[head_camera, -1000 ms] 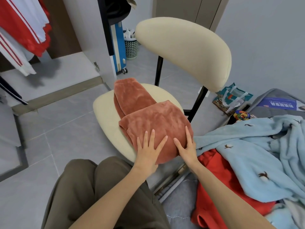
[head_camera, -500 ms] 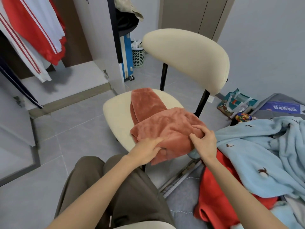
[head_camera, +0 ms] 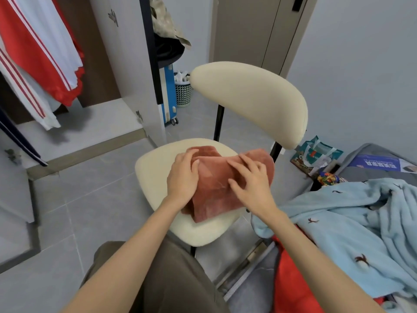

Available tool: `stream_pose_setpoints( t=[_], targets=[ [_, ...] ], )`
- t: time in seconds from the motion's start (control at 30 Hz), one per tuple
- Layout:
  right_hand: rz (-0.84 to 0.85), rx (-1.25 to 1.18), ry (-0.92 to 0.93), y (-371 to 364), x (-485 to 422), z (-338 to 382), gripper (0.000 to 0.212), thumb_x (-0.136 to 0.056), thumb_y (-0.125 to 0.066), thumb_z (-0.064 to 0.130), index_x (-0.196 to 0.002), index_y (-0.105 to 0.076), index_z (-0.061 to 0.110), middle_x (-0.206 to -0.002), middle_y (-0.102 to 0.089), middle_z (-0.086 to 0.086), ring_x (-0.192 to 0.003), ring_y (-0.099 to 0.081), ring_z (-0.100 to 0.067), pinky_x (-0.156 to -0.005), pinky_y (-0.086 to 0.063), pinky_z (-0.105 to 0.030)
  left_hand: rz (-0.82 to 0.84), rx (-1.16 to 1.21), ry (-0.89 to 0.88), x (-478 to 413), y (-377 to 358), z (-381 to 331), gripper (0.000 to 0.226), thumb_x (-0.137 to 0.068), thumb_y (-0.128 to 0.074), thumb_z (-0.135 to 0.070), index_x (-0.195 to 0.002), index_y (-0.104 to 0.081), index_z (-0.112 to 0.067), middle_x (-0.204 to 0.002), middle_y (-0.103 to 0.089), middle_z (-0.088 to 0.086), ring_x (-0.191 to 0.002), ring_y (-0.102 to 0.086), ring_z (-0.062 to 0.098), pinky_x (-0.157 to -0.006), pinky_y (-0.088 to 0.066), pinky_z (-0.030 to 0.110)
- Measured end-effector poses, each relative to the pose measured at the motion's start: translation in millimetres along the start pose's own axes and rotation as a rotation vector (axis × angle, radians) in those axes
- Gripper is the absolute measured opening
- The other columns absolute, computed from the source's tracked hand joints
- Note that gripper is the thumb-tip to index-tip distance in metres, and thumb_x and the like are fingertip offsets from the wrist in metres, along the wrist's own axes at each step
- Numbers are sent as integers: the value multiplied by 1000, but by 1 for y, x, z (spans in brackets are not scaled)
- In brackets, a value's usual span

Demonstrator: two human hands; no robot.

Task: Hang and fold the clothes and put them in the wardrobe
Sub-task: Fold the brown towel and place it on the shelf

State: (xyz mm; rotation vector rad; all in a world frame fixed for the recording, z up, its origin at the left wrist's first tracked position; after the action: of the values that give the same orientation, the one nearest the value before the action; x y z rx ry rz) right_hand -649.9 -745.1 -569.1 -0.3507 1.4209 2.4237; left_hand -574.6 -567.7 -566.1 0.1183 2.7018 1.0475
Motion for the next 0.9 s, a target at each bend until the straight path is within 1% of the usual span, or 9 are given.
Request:
stream_pose_setpoints(
  t=[0.07,0.13,0.27,0.3,0.4,0.47,0.63,0.77,0.9],
  targets=[
    [59,3,-12,-15,-13,-5,51,-90,-64,26,-139,-49,27,-153,-32,-5,-137,-24,-26,-116,-18,-36,-88,-78,-12,-4,-1,-8,37,-101,-40,-23,-137,-48,-22,-143,-42,4,-132,-38,24,-108,-34,40],
    [56,-96,-36,-25,-31,-11,50,-92,-63,23,-140,-47,27,-153,-31,-4,-142,-24,-20,-117,-17,-30,-179,-184,-93,1,-5,-17,36,-99,-44,-20,-134,-51,-19,-147,-38,7,-138,-30,28,-113,-27,45],
    [65,-192,-85,-46,-75,-17,44,-95,-59,26,-139,-49,23,-152,-35,2,-143,-25,-9,-111,-20,-18,-146,-401,-297,2,-32,-15,39,-94,-54,-23,-132,-56,-17,-146,-45,6,-136,-38,30,-112,-28,54],
    [91,-166,-85,-52,-84,-19,43,-98,-55,26,-140,-48,21,-154,-33,2,-145,-23,-10,-111,-19,-18,-62,-445,-283,-3,-41,-9,44,-96,-50,-26,-140,-49,-19,-151,-38,3,-141,-32,28,-114,-24,54],
    [240,-63,-20,-71,-103,-26,45,-104,-40,23,-148,-37,16,-159,-24,-2,-149,-11,-15,-118,-5,-22,180,-578,-137,-25,-65,22,59,-103,-27,-38,-154,-1,-28,-162,0,-4,-149,-3,23,-118,-3,53],
    [340,70,55,-84,-109,-32,47,-106,-31,25,-152,-28,21,-162,-16,0,-150,-3,-17,-118,6,-30,238,-625,-59,-39,-74,40,59,-103,-22,-38,-153,9,-29,-162,6,-5,-149,1,24,-117,2,53],
    [331,357,4,-108,-113,-47,48,-103,-19,45,-151,-13,46,-162,3,10,-149,12,-21,-112,20,-53,215,-671,-29,-76,-83,57,59,-101,-24,-29,-154,-3,-14,-163,5,5,-149,10,24,-119,5,52],
    [374,238,-86,-123,-110,-65,52,-104,-19,37,-151,1,46,-162,9,12,-149,16,-19,-120,7,-50,134,-558,-137,-88,-105,51,56,-103,-23,-32,-155,-8,-18,-163,-3,2,-149,5,17,-120,7,44],
    [386,260,-98,-144,-106,-77,55,-102,-20,35,-148,8,46,-160,13,15,-148,19,-17,-119,10,-49,151,-519,-25,-85,-128,76,56,-102,-20,-34,-155,-3,-25,-162,6,-3,-149,11,16,-120,8,43]
  ],
)
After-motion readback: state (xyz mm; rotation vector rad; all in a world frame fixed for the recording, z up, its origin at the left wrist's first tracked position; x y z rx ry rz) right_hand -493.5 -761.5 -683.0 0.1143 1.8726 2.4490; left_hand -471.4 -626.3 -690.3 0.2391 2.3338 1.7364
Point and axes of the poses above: each hand's wrist, its own x-axis away from the middle knuckle, its own y-axis out of the back of the hand, z = x × y, the point moved 3 cm from there along -x, towards the middle knuckle
